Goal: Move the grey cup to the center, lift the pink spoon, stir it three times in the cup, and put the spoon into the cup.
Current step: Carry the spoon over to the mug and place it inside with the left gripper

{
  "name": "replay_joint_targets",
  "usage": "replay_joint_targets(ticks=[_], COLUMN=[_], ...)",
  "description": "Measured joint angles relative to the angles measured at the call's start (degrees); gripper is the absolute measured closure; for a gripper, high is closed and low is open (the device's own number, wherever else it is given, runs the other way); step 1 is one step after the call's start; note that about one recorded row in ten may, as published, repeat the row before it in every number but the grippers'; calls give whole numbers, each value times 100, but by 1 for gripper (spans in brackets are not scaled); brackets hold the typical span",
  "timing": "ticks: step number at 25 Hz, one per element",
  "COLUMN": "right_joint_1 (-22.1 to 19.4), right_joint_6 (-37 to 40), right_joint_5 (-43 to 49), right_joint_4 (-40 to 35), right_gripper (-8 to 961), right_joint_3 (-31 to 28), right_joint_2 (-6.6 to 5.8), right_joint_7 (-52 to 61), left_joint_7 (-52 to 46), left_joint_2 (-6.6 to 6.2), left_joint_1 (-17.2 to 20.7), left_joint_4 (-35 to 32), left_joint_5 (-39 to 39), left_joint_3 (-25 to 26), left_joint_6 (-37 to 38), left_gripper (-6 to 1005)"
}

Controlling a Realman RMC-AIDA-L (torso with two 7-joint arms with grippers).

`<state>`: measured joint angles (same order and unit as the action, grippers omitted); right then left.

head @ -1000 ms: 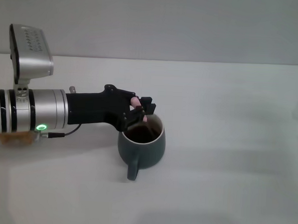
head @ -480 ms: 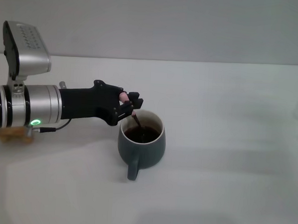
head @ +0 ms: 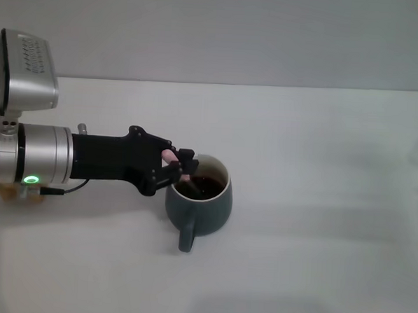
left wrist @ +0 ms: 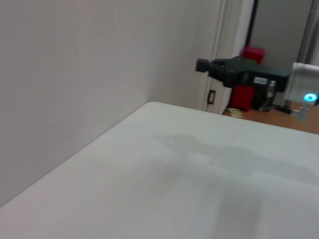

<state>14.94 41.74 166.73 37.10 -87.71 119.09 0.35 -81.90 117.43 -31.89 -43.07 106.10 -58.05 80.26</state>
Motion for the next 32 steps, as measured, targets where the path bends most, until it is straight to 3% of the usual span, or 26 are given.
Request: replay_joint_targets(ticks=[13, 24, 25, 32], right_joint_1=[-12, -42, -45, -44], right_joint_6=[-1, 1, 1, 1], right_joint_5=[-1, -1, -1, -1], right_joint_4=[12, 33, 33, 48], right_gripper=[949, 949, 949, 948], right_joint_3=[52, 61, 62, 62], right_joint_2=[6, 9, 9, 9], right_joint_7=[0, 0, 0, 0], left_joint_7=[34, 208, 312, 239], left_joint_2=[99, 98, 92, 32], left_joint_1=[-152, -336, -355, -255], left_joint_4=[289, 698, 819, 679], left_joint_5=[-211, -466, -555, -514], left_joint_3=[-8, -12, -6, 16], left_joint_6=[-2, -437, -757, -750], left_gripper=[854, 854, 854, 854])
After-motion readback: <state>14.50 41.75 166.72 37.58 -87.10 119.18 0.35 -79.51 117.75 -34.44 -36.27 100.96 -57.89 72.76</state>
